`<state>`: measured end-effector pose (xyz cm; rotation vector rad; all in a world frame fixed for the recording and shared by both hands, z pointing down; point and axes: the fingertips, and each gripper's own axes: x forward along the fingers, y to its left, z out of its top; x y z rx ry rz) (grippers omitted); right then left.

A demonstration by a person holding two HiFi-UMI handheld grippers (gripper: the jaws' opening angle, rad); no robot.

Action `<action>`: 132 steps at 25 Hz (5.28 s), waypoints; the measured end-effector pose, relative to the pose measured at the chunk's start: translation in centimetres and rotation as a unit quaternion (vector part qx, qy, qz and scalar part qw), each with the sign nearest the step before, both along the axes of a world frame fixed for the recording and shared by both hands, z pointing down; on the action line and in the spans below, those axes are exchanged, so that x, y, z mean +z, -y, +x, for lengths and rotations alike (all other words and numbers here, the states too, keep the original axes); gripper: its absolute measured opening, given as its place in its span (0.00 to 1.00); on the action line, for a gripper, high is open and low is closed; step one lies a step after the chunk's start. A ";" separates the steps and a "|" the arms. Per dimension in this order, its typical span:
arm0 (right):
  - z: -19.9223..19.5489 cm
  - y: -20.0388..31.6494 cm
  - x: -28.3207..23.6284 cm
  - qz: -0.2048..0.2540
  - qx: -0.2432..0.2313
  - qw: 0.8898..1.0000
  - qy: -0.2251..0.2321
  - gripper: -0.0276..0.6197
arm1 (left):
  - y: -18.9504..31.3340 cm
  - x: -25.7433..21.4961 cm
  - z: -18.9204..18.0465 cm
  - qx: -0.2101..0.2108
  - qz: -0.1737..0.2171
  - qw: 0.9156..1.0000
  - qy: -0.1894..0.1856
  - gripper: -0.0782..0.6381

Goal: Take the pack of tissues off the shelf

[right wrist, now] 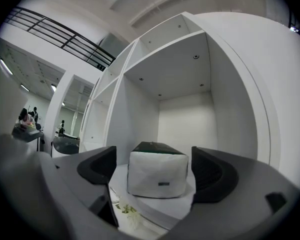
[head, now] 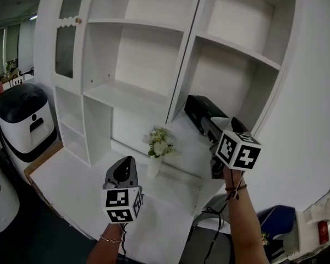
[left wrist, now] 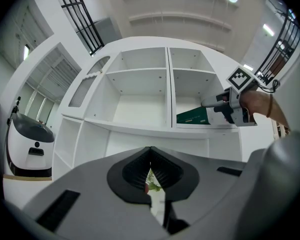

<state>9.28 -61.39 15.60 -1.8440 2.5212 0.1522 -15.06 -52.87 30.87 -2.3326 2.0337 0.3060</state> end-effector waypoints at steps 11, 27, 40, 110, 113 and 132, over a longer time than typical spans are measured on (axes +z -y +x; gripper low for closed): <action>0.3 2.0 -0.3 -0.031 0.003 1.000 -0.004 0.79 | 0.3 0.2 -0.1 0.002 -0.005 1.000 0.005 0.13; -0.3 3.6 1.3 -0.082 0.014 0.995 -0.053 0.86 | -0.1 1.0 0.7 0.001 -0.011 1.000 -0.001 0.13; 0.0 4.5 2.2 -0.123 0.038 0.989 -0.073 0.80 | -1.0 0.9 1.0 -0.001 -0.009 1.000 0.000 0.13; -7.0 -11.6 4.3 0.036 -0.137 0.990 0.012 0.68 | -13.4 -1.2 -2.2 -0.152 -0.006 0.988 0.037 0.13; -7.7 -12.3 5.8 0.047 -0.145 0.988 0.017 0.68 | -13.4 -0.3 -2.8 -0.156 -0.014 0.987 0.031 0.13; -4.3 -12.7 22.1 -0.042 -0.075 0.996 0.027 0.68 | -11.1 6.9 -1.6 -0.118 -0.056 0.991 0.021 0.13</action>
